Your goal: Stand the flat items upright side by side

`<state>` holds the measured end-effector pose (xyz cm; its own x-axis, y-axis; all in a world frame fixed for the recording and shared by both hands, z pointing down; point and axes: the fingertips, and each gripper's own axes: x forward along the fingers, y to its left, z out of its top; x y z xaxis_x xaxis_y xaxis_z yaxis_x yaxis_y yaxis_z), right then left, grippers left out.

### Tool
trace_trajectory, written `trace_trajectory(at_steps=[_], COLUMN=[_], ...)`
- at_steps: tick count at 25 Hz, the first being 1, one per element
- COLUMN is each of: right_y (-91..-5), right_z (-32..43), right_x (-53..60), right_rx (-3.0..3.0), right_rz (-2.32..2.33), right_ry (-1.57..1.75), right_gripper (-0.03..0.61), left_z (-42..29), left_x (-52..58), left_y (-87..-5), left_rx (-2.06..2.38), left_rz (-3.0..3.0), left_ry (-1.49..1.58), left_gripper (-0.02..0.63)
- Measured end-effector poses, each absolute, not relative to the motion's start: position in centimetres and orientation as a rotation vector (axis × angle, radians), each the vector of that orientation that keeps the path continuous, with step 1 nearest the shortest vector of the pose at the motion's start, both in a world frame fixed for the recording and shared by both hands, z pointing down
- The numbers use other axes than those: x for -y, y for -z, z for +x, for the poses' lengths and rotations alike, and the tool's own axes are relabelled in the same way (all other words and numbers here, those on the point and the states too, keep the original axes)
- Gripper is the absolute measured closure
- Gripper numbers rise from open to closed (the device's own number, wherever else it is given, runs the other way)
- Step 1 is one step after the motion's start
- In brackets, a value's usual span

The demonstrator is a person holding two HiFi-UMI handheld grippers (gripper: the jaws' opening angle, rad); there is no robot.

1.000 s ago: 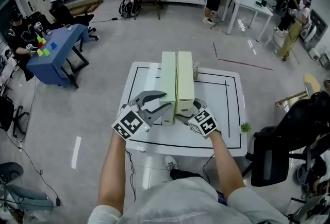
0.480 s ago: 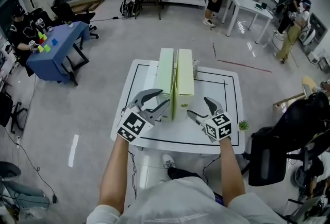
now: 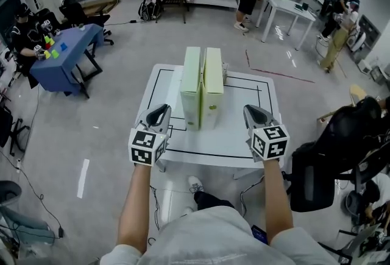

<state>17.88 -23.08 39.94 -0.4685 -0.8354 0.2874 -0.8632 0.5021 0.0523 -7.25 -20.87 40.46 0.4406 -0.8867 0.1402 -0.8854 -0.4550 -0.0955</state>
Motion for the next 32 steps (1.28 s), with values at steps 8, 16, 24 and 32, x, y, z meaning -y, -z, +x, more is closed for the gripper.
trace_trajectory(at_steps=[8, 16, 24, 32], right_y=[-35.3, -33.3, -32.5, -32.8], right_z=[16.4, 16.6, 16.4, 15.3], right_x=[16.3, 12.2, 9.1, 8.0], right_rx=[2.539, 2.528, 2.562, 2.570], right_rz=[1.350, 1.348, 1.320, 1.276], right_ry=[0.046, 0.168, 0.196, 0.202], right_gripper=[0.551, 0.551, 0.551, 0.551], left_z=[-6.8, -5.4, -4.6, -4.8], left_x=[14.6, 10.4, 7.1, 6.1], left_y=[-39.1, -36.6, -34.9, -34.7], left_rx=[-1.624, -1.545, -1.500, -1.496], left_rz=[-2.664, -2.539, -2.522, -2.509], left_ry=[0.286, 0.364, 0.314, 0.320], left_gripper=[0.594, 0.594, 0.594, 0.594])
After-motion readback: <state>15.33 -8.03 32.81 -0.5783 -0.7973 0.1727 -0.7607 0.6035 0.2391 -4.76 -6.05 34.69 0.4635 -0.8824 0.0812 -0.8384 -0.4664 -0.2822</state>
